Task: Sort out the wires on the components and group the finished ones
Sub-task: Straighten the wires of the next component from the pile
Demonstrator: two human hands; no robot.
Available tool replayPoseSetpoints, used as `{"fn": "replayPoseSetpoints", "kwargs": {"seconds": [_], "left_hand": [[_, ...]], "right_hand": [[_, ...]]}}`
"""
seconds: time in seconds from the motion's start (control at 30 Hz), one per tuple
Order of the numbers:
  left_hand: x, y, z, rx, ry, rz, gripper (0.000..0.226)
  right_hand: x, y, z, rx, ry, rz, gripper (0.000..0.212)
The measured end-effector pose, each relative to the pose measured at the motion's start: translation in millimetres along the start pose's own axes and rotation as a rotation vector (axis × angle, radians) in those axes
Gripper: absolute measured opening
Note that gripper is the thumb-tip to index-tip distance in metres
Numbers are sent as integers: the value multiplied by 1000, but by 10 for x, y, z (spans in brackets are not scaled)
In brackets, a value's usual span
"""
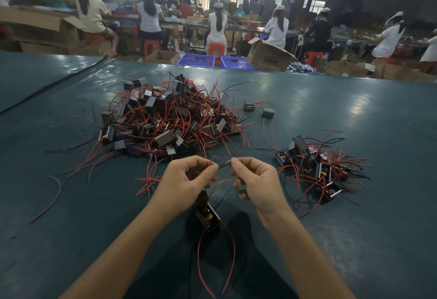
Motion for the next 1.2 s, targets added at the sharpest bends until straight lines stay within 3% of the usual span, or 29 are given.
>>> {"fn": "replayPoseSetpoints", "kwargs": {"seconds": [0.13, 0.3, 0.47, 0.57, 0.7, 0.77, 0.83, 0.9, 0.97, 1.1, 1.2], "left_hand": [[43, 28, 27, 28, -65, -96, 10], [21, 27, 28, 12, -83, -32, 8], [4, 29, 40, 10, -84, -22, 6], [103, 49, -9, -39, -143, -187, 8], [493, 45, -244, -386, -153, -619, 13], [640, 31, -326, -541, -15, -762, 10], [719, 29, -316, -594, 188, -798, 10], [756, 56, -239, -534, 376, -749, 21], [732, 88, -136, -355, 602, -661, 31], [495, 65, 22, -81, 893, -344, 35], [368, 27, 62, 70, 1054, -234, 76]], "right_hand": [[36, -5, 37, 46, 15, -24, 12], [-46, -57, 51, 139, -66, 22, 5], [-32, -45, 30, 162, -33, -135, 11], [55, -1, 32, 125, 104, -220, 10], [120, 38, 28, 110, 148, -266, 11], [118, 43, 14, 112, 126, -276, 12], [106, 46, 2, 119, 104, -279, 12], [106, 47, -2, 128, 92, -283, 12], [108, 47, -3, 132, 85, -284, 11], [117, 55, -13, 132, 78, -286, 11], [126, 60, -13, 139, 70, -291, 11]]}}
Point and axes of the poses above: each hand's wrist, its own y-axis towards the middle knuckle, its own x-axis out of the back of the hand, z = x × y, the point moved 3 cm from there along y, towards the middle knuckle, and after that the axes turned 14 degrees about -y, right-handed, at the moved point
